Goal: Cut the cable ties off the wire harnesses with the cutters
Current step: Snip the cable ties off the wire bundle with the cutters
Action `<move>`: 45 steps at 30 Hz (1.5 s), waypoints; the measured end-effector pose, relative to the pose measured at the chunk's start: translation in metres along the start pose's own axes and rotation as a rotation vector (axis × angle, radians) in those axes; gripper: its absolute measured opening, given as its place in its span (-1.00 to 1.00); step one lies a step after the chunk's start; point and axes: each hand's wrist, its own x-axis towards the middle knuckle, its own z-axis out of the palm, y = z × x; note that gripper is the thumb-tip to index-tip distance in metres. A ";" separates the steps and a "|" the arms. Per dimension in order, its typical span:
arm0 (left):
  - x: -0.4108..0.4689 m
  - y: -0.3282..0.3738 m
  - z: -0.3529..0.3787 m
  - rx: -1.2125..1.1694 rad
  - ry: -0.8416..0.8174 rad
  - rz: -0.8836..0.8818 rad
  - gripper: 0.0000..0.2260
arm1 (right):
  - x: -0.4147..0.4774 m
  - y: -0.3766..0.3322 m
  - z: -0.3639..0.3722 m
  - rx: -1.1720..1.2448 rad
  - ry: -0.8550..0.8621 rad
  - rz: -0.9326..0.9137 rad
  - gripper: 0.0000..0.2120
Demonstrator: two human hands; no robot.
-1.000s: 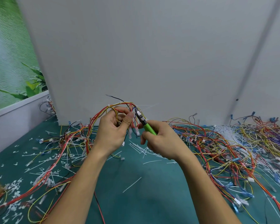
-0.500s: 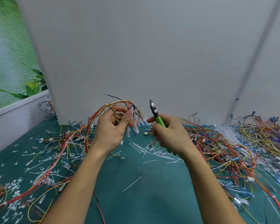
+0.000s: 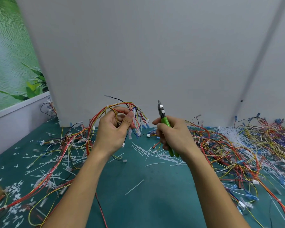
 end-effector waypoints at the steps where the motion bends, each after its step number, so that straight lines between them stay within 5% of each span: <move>1: 0.000 0.000 0.000 0.001 -0.001 0.000 -0.91 | 0.000 0.000 0.001 -0.010 -0.018 0.005 -0.80; 10: 0.000 0.000 -0.001 -0.015 0.019 -0.003 -0.90 | -0.005 -0.003 0.002 -0.367 -0.187 -0.071 -0.77; 20: -0.001 0.003 0.002 -0.023 0.026 -0.022 -0.92 | -0.004 -0.001 0.004 -0.336 -0.101 -0.197 -0.79; 38: -0.003 0.003 0.002 0.005 -0.004 0.028 -0.96 | 0.000 0.001 0.005 0.030 0.019 0.033 -0.80; 45: -0.003 0.003 0.002 -0.002 -0.008 0.002 -0.96 | 0.000 0.000 -0.003 0.016 0.023 -0.009 -0.81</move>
